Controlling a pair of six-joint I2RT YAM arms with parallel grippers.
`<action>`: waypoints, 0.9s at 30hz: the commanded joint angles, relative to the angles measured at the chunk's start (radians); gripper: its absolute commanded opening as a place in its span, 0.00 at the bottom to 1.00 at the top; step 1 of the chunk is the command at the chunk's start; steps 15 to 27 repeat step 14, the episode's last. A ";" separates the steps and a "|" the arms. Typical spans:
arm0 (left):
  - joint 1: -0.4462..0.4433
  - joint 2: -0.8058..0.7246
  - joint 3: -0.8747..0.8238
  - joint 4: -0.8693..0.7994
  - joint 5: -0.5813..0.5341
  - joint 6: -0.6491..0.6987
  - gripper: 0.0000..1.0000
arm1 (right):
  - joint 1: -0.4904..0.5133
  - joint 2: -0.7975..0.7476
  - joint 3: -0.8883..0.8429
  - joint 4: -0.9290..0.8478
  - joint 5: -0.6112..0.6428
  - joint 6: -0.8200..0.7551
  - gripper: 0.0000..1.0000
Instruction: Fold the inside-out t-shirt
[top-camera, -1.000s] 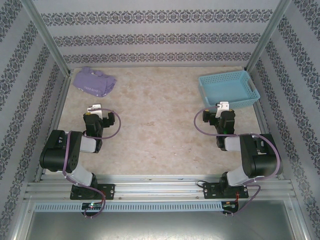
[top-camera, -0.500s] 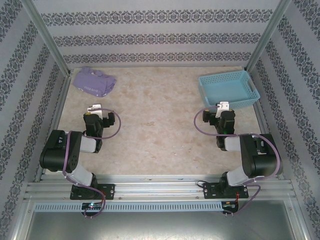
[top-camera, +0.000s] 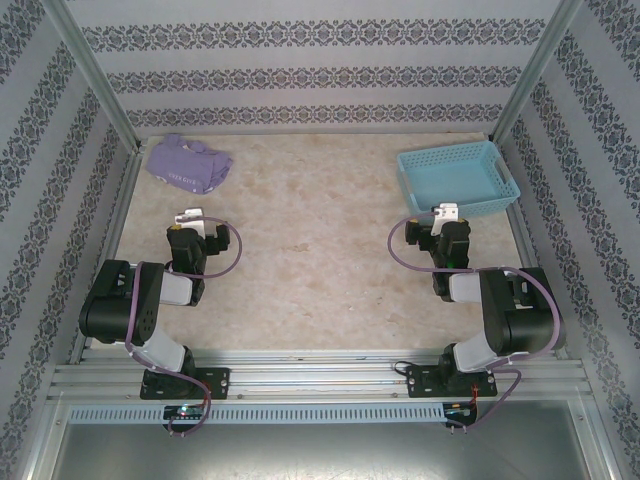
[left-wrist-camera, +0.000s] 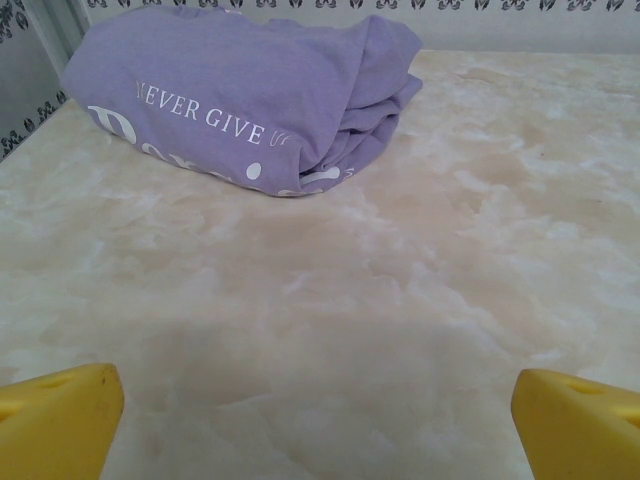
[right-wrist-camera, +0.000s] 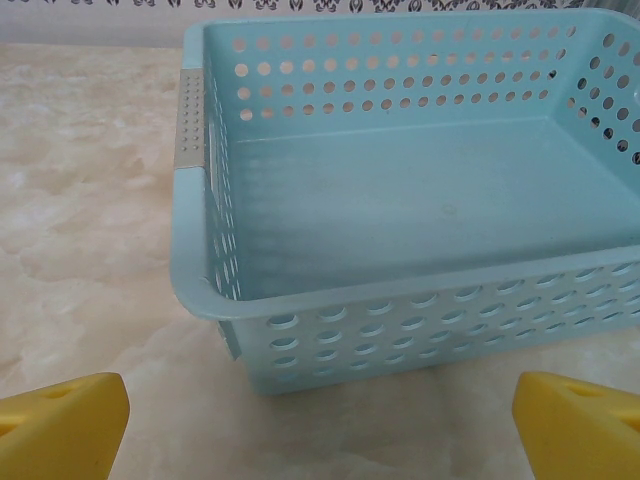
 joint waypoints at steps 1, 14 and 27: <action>0.011 -0.004 0.015 -0.003 0.020 0.023 1.00 | 0.003 0.001 0.020 0.028 0.012 0.024 0.98; 0.011 -0.004 0.015 -0.003 0.018 0.022 1.00 | 0.001 0.000 0.018 0.028 0.008 0.026 0.98; 0.011 -0.004 0.015 -0.003 0.018 0.022 1.00 | 0.001 0.000 0.018 0.028 0.008 0.026 0.98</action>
